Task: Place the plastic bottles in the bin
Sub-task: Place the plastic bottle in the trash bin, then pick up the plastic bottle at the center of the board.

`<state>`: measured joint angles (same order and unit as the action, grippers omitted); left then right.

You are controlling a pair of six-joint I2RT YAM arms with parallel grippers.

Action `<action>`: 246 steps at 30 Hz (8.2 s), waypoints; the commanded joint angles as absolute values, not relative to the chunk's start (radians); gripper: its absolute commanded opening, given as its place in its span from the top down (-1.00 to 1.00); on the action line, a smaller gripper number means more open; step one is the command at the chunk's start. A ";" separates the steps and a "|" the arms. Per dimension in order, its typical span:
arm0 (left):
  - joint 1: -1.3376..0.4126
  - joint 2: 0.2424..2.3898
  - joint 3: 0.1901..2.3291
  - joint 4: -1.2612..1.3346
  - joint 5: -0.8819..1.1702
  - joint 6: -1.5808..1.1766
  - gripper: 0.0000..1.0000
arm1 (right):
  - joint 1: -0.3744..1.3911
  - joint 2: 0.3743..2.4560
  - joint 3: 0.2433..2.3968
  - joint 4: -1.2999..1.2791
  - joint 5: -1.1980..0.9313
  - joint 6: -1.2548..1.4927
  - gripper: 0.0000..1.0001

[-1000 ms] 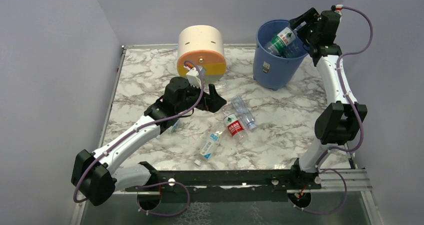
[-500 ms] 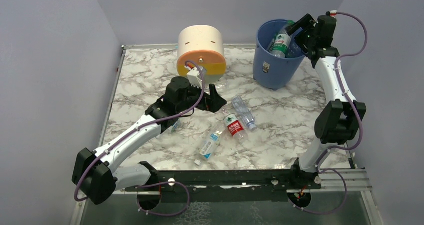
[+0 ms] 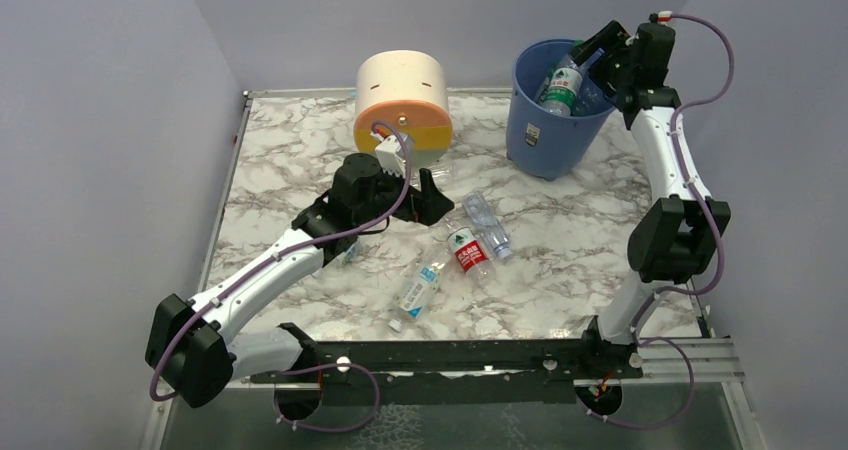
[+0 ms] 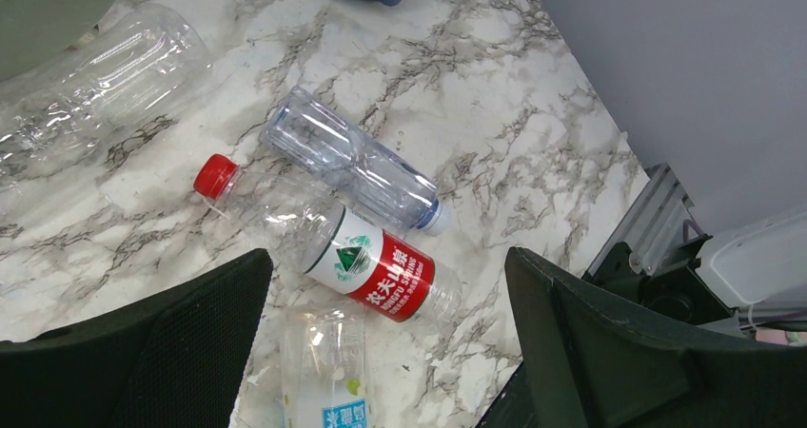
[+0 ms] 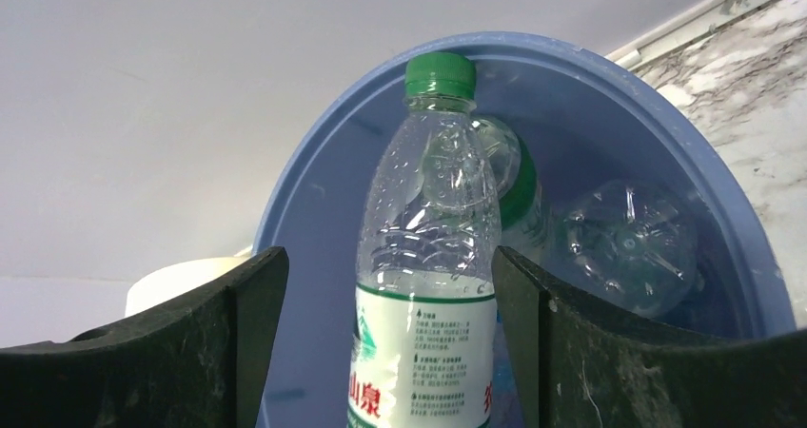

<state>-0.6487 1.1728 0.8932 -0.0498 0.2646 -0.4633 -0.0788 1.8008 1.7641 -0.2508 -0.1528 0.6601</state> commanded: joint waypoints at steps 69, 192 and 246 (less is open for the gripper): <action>-0.644 1.215 0.945 -0.035 0.327 -0.458 -0.98 | 0.245 1.843 1.812 0.126 0.641 -0.289 -0.35; -1.049 1.113 0.810 -0.465 -0.163 -0.660 -0.17 | 0.345 1.345 1.175 -0.284 -0.461 0.393 -0.99; -1.049 1.188 0.982 -0.376 -0.267 -0.497 -0.19 | 0.497 1.539 1.162 -0.218 -0.794 0.476 -0.58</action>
<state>-1.0431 1.1851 0.9539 -0.4019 -0.2443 -0.5102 0.4873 1.5372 1.1618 -0.2283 -0.7719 0.4850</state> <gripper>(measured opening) 0.597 0.828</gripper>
